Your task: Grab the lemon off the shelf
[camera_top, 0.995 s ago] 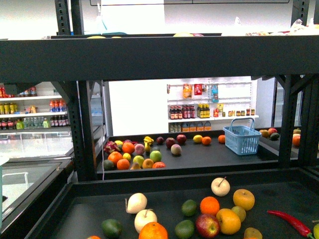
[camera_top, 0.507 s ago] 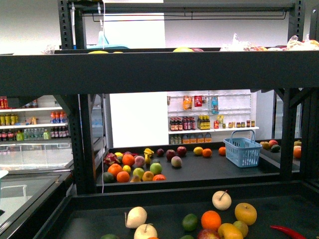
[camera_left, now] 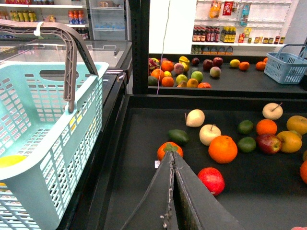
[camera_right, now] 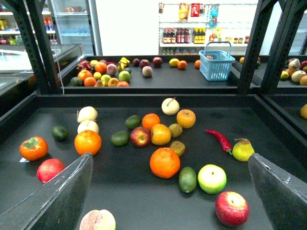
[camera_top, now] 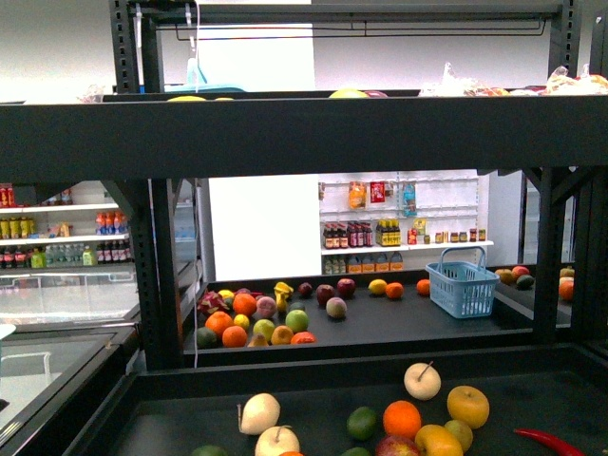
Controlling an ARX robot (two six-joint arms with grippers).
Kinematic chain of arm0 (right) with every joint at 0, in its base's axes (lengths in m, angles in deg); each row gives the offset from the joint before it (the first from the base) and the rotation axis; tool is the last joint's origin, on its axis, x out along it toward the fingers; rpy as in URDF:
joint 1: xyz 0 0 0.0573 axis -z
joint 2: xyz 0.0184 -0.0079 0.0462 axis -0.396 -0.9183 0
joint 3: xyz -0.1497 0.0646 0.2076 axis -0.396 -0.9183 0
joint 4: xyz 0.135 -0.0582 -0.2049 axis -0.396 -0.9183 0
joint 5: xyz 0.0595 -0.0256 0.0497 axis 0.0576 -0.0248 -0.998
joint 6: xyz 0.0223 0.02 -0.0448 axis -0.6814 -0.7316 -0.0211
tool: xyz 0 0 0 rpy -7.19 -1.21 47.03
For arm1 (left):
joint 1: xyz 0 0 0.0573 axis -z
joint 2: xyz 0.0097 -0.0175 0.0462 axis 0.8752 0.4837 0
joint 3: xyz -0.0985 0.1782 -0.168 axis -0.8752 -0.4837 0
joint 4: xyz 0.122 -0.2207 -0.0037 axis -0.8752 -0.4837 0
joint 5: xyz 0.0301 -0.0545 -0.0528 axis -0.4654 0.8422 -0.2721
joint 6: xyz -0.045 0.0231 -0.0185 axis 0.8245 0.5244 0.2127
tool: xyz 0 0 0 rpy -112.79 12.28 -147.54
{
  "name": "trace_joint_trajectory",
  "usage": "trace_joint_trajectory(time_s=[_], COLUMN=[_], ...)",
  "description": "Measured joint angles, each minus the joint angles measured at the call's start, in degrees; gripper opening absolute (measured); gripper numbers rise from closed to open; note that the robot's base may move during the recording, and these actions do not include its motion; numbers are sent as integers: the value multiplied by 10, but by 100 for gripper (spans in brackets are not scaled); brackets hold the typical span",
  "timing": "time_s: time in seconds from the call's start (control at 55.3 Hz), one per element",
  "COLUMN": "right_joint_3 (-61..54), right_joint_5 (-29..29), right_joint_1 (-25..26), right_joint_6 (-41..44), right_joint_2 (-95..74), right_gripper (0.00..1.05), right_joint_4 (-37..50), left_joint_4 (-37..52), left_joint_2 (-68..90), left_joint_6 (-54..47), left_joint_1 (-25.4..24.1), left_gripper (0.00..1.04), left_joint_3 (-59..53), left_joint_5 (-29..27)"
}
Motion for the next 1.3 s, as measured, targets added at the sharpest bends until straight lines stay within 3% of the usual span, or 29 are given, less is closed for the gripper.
trace_joint_trajectory(time_s=[0.054,0.127,0.344,0.633,0.76,1.303], right_joint_3=[0,0,0,0,0,0], right_joint_5=[0,0,0,0,0,0], right_joint_1=[0,0,0,0,0,0], right_joint_6=[0,0,0,0,0,0], right_joint_2=[0,0,0,0,0,0], right_gripper=[97,97,97,97,97,97], right_joint_4=[0,0,0,0,0,0], left_joint_4=[-2,-83,-89,-89,-89,-89], left_joint_2=[-17,-88,-109,-109,-109,-109], left_joint_6=[0,0,0,0,-1,-1], left_joint_1=[0,0,0,0,0,0], left_gripper=[3,3,4,64,98,97], left_joint_3=[-8,-18,-18,-18,-18,-18], left_joint_5=[0,-1,0,0,0,0])
